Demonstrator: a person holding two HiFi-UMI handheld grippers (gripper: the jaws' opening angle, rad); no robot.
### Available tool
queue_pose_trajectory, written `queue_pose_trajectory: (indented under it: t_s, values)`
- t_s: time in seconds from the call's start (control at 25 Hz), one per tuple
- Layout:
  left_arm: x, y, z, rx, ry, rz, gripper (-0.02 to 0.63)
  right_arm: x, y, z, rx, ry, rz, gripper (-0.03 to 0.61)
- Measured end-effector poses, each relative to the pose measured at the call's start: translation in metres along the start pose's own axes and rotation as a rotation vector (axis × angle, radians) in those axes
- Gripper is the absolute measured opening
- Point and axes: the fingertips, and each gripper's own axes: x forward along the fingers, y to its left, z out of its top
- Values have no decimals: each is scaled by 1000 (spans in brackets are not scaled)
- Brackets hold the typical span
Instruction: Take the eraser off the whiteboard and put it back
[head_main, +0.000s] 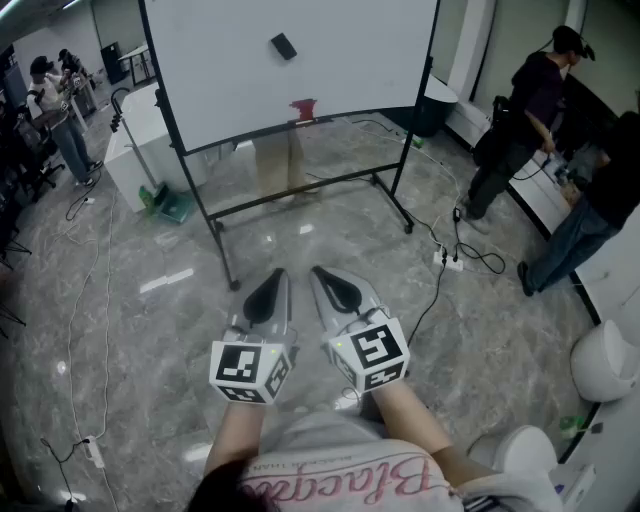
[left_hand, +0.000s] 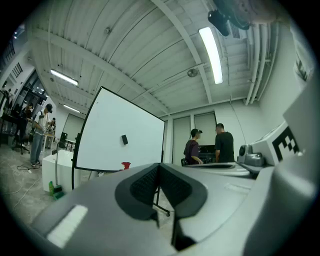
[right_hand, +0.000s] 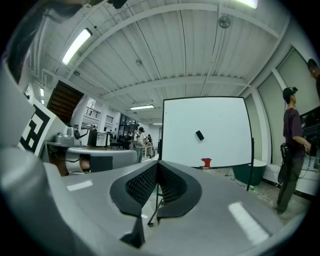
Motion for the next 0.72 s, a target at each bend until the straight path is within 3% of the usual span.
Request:
queue_pose_trajectory:
  t_s: [0.72]
  values:
    - [18,13,-11,-13,33,24,0,6,-12,-5,13,-4,-1,0]
